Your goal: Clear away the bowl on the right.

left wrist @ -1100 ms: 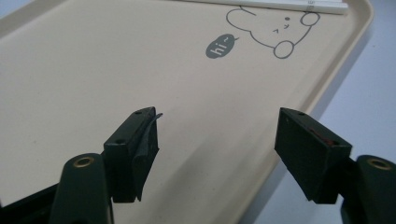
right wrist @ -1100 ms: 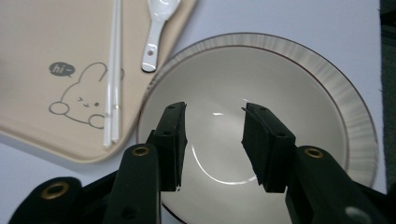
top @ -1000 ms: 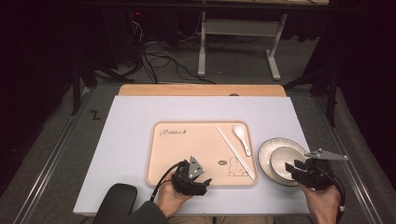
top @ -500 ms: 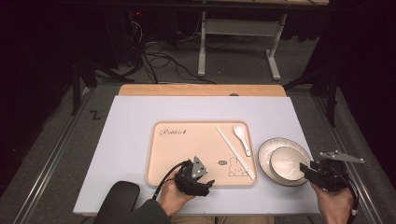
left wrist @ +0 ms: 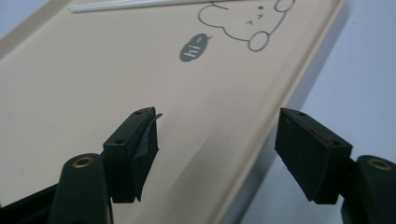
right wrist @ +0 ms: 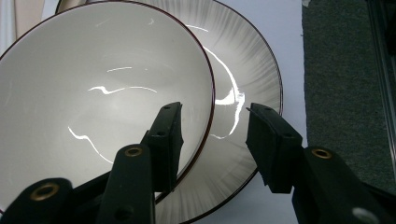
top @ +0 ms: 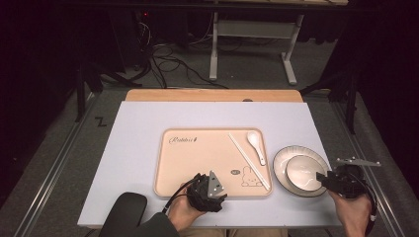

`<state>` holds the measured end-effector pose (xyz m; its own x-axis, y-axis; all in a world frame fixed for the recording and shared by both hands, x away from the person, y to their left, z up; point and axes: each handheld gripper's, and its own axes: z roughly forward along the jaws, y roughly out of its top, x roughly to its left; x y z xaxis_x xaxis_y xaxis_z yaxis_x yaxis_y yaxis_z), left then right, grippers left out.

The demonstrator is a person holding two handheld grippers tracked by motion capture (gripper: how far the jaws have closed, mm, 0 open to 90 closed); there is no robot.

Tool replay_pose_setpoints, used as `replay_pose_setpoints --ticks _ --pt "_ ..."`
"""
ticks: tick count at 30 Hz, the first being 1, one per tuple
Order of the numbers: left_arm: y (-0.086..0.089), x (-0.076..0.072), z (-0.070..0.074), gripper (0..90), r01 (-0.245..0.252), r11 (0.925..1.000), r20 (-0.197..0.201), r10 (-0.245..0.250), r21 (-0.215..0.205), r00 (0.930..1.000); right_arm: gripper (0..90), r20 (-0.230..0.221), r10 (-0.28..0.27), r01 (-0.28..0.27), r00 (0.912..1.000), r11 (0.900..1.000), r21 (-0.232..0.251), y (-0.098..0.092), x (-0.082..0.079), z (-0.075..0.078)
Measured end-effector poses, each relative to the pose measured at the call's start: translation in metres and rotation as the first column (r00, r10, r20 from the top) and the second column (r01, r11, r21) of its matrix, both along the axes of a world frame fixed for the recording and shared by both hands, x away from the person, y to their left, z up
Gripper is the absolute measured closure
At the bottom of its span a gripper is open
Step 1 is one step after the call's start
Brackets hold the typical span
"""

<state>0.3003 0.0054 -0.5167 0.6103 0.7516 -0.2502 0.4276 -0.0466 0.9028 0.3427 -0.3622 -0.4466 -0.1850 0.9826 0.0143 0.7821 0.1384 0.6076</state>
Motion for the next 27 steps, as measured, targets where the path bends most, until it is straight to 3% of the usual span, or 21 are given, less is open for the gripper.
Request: replay_pose_setpoints --ticks 3,10,15,23,27 --pt "0.002 -0.002 0.002 30.4 0.007 0.9996 -0.017 -0.008 -0.029 0.9998 55.3 -0.010 0.007 -0.007 0.9999 1.000 0.000 -0.002 0.004 -0.001" --pt "0.008 0.000 0.002 30.3 -0.023 0.9997 -0.018 0.023 -0.011 0.9996 54.8 -0.061 0.028 -0.028 0.9978 1.000 -0.002 -0.001 0.020 -0.010" --pt "0.015 -0.002 0.003 30.6 -0.058 0.9978 -0.028 0.058 -0.033 0.9980 56.0 -0.083 0.037 -0.036 0.9959 0.999 0.016 -0.002 0.030 -0.015" --pt "0.026 -0.002 0.006 31.3 -0.115 0.9895 -0.061 0.110 -0.087 0.9921 64.3 -0.090 0.083 -0.077 0.9924 0.995 0.066 -0.003 0.043 -0.015" --pt "0.032 -0.003 0.007 31.9 -0.135 0.9869 -0.057 0.131 -0.088 0.9898 69.5 -0.091 0.102 -0.094 0.9905 0.991 0.094 -0.003 0.049 -0.015"
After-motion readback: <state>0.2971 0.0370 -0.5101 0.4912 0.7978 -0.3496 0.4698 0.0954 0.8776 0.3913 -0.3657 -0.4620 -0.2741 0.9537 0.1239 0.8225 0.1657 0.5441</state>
